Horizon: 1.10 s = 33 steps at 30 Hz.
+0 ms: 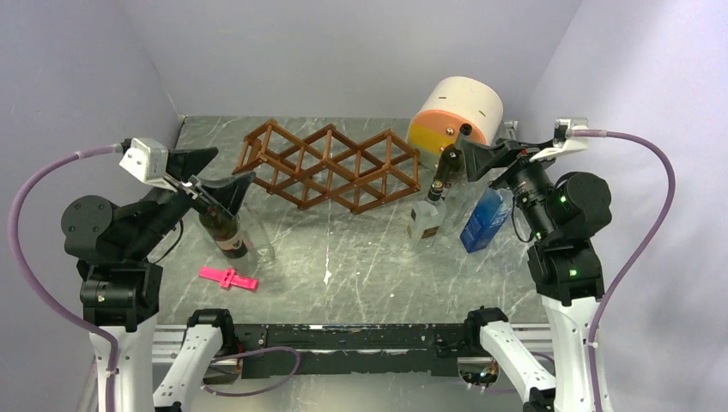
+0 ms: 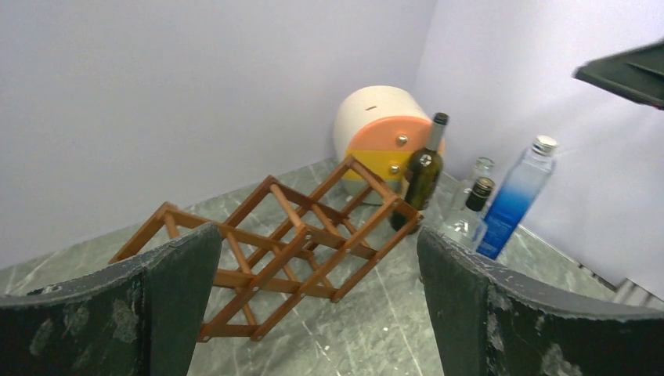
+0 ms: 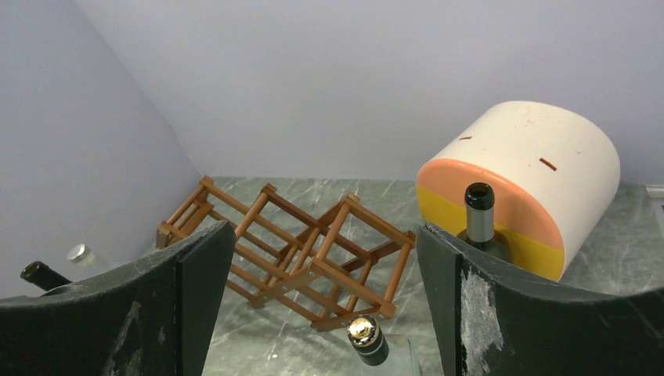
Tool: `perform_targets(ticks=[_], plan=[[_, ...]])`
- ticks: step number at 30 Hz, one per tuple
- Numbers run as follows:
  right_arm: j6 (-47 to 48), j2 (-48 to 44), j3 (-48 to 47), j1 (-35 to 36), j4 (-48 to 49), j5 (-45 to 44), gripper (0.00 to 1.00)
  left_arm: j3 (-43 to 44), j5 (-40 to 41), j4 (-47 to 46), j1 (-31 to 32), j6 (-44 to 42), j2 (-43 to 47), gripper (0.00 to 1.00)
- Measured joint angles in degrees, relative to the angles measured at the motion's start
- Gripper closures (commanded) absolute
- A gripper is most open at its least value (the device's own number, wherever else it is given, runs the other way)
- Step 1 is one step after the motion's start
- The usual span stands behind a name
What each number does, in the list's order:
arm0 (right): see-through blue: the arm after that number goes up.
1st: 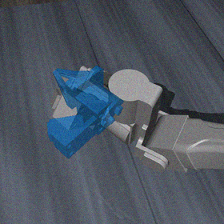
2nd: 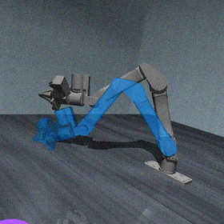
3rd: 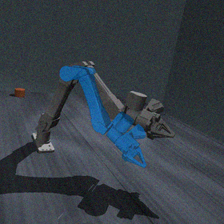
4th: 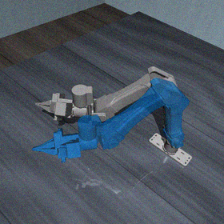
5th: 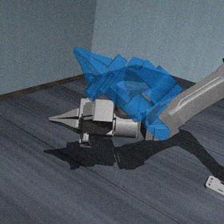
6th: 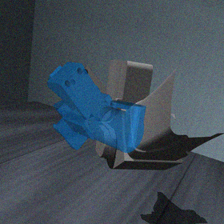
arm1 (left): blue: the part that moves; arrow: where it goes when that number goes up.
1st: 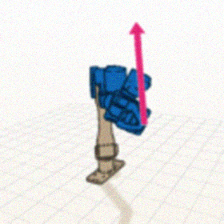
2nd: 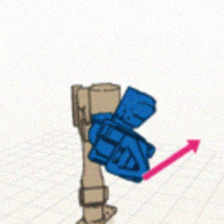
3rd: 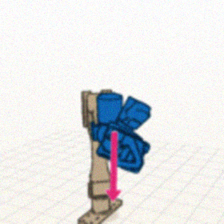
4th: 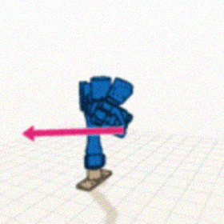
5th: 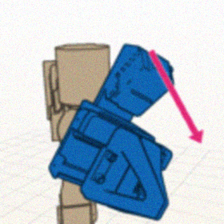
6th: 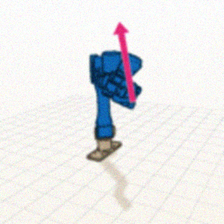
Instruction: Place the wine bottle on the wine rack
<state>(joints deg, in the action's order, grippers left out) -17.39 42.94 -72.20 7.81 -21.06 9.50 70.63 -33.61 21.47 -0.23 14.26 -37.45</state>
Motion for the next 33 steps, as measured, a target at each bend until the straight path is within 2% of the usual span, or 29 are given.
perform_targets(ticks=[6, 11, 17, 24, 33], plan=[[0.6, 0.3, 0.0, 0.0, -1.2, 2.0, 0.09, -1.8, -6.8, -4.4, -0.1, 1.9, 2.1, 0.0], [2.7, 0.2, -0.6, -0.1, -5.8, 3.2, 0.11, -4.9, -11.9, -8.5, -0.1, 3.7, 3.9, 0.01], [3.7, 1.7, -4.1, -0.2, -16.3, 0.6, 0.19, -5.8, -15.6, -10.9, -0.1, 5.6, 3.8, 0.0], [5.4, 5.5, -6.6, -0.2, -28.0, -1.2, 0.2, -7.3, -21.6, -15.7, -0.1, 10.8, 2.4, 0.0], [7.2, 9.7, -3.5, -0.2, -30.6, 2.1, 0.28, -10.8, -26.8, -21.8, -0.2, 17.4, -1.1, 0.0]])
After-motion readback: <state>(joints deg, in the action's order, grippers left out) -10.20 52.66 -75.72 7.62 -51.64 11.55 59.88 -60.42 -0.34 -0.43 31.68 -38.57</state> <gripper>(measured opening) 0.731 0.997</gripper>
